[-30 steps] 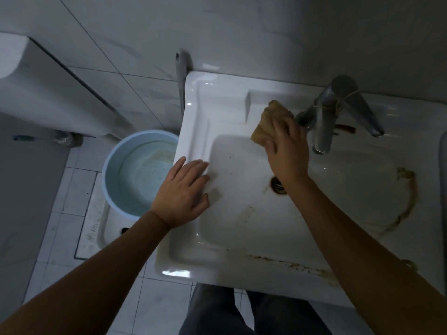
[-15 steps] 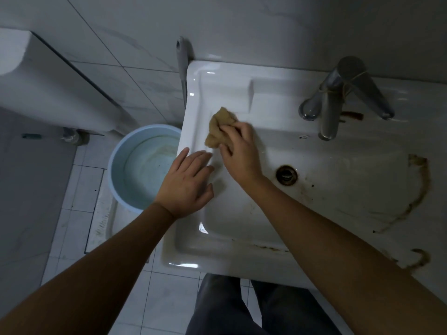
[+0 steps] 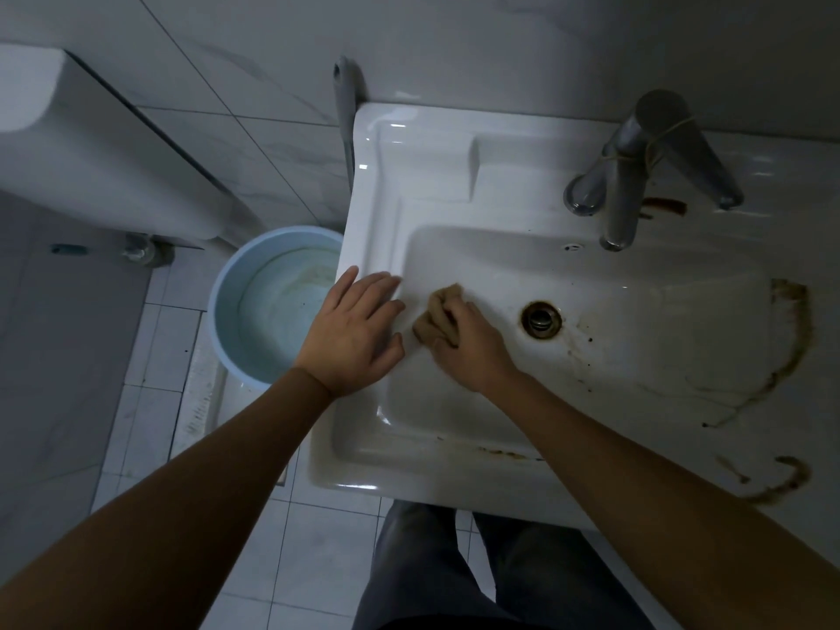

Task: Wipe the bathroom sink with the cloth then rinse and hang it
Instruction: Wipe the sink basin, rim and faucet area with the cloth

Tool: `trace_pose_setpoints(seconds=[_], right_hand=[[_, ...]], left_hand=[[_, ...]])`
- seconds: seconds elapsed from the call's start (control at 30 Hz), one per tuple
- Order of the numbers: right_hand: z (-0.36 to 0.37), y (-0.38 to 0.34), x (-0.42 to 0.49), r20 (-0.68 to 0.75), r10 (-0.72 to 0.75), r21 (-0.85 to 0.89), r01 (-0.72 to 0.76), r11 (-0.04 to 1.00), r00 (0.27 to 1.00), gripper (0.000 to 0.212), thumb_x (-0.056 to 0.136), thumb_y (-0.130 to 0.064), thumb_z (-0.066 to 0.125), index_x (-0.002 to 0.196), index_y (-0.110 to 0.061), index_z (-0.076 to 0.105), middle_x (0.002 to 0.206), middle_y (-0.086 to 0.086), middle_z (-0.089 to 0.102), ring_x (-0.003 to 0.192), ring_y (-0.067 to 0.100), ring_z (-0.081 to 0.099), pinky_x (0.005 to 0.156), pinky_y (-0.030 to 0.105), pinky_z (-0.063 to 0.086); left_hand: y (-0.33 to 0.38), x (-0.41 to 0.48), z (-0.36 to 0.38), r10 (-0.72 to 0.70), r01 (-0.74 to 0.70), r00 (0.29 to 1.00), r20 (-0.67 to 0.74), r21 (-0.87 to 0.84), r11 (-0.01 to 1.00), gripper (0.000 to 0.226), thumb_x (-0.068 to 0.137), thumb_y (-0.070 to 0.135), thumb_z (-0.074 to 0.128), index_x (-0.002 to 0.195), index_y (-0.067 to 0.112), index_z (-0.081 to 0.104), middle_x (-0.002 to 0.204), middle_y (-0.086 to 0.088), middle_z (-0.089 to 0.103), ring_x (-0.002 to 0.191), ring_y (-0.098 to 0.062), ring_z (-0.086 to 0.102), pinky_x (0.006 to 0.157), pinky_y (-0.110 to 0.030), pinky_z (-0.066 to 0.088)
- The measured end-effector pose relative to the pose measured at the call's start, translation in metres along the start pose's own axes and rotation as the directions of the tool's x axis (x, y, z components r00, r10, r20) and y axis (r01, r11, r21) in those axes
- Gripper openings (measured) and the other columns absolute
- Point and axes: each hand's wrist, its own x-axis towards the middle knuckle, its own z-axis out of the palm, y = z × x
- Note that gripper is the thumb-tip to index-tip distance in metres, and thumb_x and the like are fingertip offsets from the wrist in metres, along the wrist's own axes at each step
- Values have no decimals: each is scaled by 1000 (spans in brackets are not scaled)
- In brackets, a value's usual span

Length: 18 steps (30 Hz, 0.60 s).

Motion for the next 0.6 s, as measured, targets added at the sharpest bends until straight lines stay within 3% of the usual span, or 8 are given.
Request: trace_pose_setpoints(seconds=[0.07,0.13,0.23,0.3,0.37,0.47,0.6], right_hand=[[3,-11,1,1,0,109,-1,994,1000,27,82,-37,59,106,-30,47,107,-3,58,93,18,63,82,40,55],[-2,-17,6,-47,38,189,-28,982,998,24,83,-44,59,102,-30,53,103,-4,63,93,16,64,82,37,54],[-16,-24,24,-206,97,257,-42,966,974,31,90,-33,64,119,-23,59,114,-2,65,103,17,63,88,29,49],[-33,-31,37,-300,116,289,-26,957,947,35,90,-28,62,124,-20,59,120,0,64,108,15,61,94,31,50],[-56,-35,47,-474,77,203,23,979,877,35,86,-24,62,119,-15,63,119,5,62,107,20,61,96,35,50],[-92,-28,59,-663,8,49,32,998,748,38,86,-22,62,123,-14,61,125,8,57,112,22,59,95,30,49],[-110,-11,70,-684,-18,-99,-69,993,729,42,96,-25,56,138,-23,52,140,5,51,129,22,51,104,35,49]], left_hand=[[0,0,0,-2,2,1000,1,1,1000,38,87,33,60,115,9,70,140,-14,59,135,-32,51,123,-51,23],[0,0,0,-2,2,1000,6,4,1000,39,87,34,59,116,10,69,140,-14,58,135,-32,51,123,-51,23],[0,0,-1,0,-1,1000,20,23,1000,41,88,35,58,118,9,68,141,-14,58,135,-32,51,123,-51,23],[1,-1,-1,3,-5,999,35,46,999,42,88,36,57,119,9,68,141,-15,58,135,-33,51,123,-52,22],[1,-2,0,4,-7,999,44,63,998,44,89,37,55,119,8,67,142,-16,57,136,-33,50,123,-53,22],[1,-2,1,3,-4,1000,31,56,998,44,89,37,55,118,7,67,143,-16,56,136,-33,50,123,-54,22],[1,-3,3,3,-3,1000,-2,36,999,42,88,36,57,116,7,67,141,-16,57,135,-34,52,122,-54,24]])
